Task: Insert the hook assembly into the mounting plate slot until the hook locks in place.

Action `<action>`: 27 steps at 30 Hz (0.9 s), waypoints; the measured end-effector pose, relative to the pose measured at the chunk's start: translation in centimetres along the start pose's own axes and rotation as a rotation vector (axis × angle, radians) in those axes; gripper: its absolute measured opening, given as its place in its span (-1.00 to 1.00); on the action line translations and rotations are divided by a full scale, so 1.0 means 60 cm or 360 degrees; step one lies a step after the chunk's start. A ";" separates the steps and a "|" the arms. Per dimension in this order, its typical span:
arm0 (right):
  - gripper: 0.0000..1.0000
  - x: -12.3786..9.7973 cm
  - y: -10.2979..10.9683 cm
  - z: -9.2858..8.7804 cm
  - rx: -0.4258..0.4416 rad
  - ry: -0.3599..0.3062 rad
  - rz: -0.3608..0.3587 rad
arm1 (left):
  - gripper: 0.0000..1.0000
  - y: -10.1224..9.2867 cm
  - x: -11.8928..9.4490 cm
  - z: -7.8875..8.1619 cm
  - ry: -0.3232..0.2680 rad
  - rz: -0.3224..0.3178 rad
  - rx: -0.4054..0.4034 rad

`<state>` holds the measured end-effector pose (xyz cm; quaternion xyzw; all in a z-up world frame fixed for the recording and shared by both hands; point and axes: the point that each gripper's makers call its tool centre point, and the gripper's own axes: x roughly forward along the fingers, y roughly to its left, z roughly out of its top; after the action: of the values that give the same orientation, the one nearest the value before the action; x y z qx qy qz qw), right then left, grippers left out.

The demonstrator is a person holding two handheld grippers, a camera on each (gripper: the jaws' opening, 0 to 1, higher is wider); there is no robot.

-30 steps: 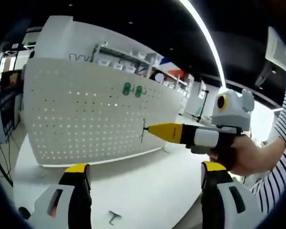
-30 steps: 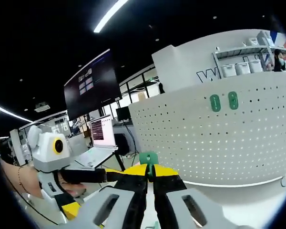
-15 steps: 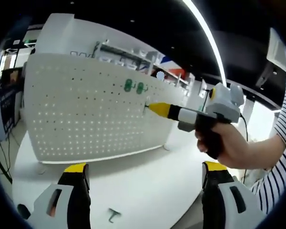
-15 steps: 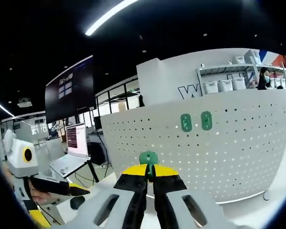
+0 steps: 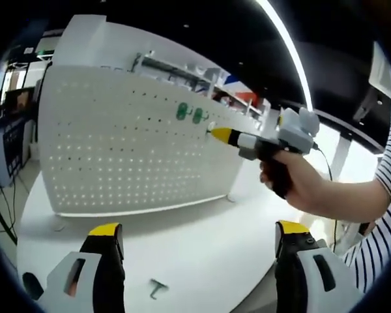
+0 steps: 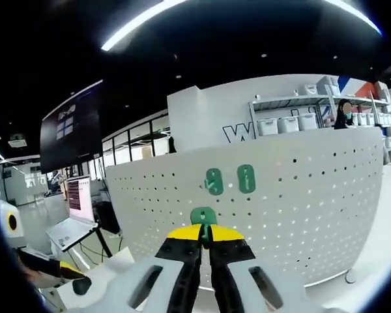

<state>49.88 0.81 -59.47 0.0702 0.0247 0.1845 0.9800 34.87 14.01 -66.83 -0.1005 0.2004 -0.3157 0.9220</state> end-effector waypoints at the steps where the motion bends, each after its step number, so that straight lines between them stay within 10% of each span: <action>1: -1.00 0.003 -0.009 0.002 0.0000 -0.0005 -0.0015 | 0.96 0.001 0.000 0.000 0.0001 0.0001 -0.0002; 27: -1.00 0.046 -0.117 0.050 -0.0035 -0.0100 -0.0212 | 0.92 0.013 0.004 -0.010 0.0049 0.0018 -0.0023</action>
<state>55.20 -5.03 -57.61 0.0635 -0.0034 0.1168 0.9911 35.21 14.44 -67.67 -0.1012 0.2175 -0.3106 0.9198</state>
